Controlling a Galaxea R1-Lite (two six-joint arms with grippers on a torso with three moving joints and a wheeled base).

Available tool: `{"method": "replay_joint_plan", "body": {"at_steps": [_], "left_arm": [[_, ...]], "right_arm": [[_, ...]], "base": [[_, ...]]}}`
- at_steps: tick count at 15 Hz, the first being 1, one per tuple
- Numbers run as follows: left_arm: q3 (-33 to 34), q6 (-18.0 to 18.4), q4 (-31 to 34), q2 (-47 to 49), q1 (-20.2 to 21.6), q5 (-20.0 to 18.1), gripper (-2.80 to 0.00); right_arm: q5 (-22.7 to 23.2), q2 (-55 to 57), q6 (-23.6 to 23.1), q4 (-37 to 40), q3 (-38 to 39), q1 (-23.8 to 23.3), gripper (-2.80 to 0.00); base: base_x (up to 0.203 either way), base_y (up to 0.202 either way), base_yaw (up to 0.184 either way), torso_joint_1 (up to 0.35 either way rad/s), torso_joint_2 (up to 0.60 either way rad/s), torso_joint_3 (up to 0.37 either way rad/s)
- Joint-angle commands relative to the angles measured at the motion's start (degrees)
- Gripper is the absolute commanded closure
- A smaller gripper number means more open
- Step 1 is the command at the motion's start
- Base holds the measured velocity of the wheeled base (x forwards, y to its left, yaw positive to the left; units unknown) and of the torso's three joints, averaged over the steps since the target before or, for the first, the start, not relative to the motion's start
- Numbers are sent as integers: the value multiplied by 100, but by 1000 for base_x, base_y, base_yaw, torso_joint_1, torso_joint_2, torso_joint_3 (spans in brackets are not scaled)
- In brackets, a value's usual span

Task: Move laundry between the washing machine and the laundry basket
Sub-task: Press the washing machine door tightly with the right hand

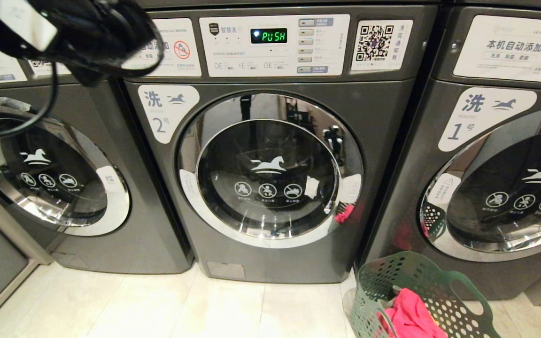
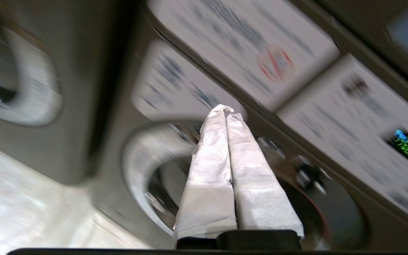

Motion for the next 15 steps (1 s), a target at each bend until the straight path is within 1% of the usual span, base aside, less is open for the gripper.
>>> {"method": "replay_joint_plan", "body": {"at_steps": [1, 2, 3, 4, 5, 7, 8, 9, 10, 11, 12, 14, 15], "left_arm": [[201, 598, -189, -670, 252, 279, 0], [505, 765, -279, -1031, 470, 311, 0], [965, 858, -328, -1416, 630, 306, 0], [1350, 930, -345, -1804, 706, 287, 0], [1783, 1044, -347, -2248, 755, 273, 0], [2883, 1314, -369, -3075, 802, 264, 0], [3437, 1421, -378, -3463, 815, 260, 0], [3864, 1498, -391, -3735, 824, 261, 0], [4103, 1557, -403, -3907, 832, 263, 0], [4153, 1577, -413, -3932, 835, 263, 0], [4108, 1582, -422, -3835, 833, 262, 0], [4150, 1567, -425, -3571, 805, 178, 0], [4148, 1496, -432, -3336, 804, 56, 0]], "right_arm": [[30, 9, -193, 22, 5, 0, 0], [123, 9, -356, 24, 5, 0, 0], [230, 9, -445, 19, -17, 0, 0], [313, 34, -464, 57, -165, 0, 0], [474, 228, -459, 136, -441, 0, 0], [978, 1156, -357, 290, -1054, -4, 0], [1330, 1935, -247, 310, -1367, -2, 0], [1779, 2830, -141, 287, -1669, 2, 0], [2239, 3707, -65, 211, -1942, 14, 0], [2697, 4659, -7, 30, -2235, 77, 0], [3058, 5646, 44, -267, -2523, 224, 0], [3543, 7525, 121, -1106, -3143, 672, 0], [3732, 8366, 178, -1516, -3534, 1022, 0]], "base": [[0, 0, 0, 0, 0, 0], [0, 0, 0, 0, 0, 0], [0, 0, 0, 0, 0, 0], [0, 0, 0, 0, 0, 0], [0, 0, 0, 0, 0, 0], [0, 0, 0, 0, 0, 0], [0, 0, 0, 0, 0, 0], [0, 0, 0, 0, 0, 0], [0, 0, 0, 0, 0, 0], [0, 0, 0, 0, 0, 0], [0, 0, 0, 0, 0, 0], [0, 0, 0, 0, 0, 0], [0, 0, 0, 0, 0, 0]]}}
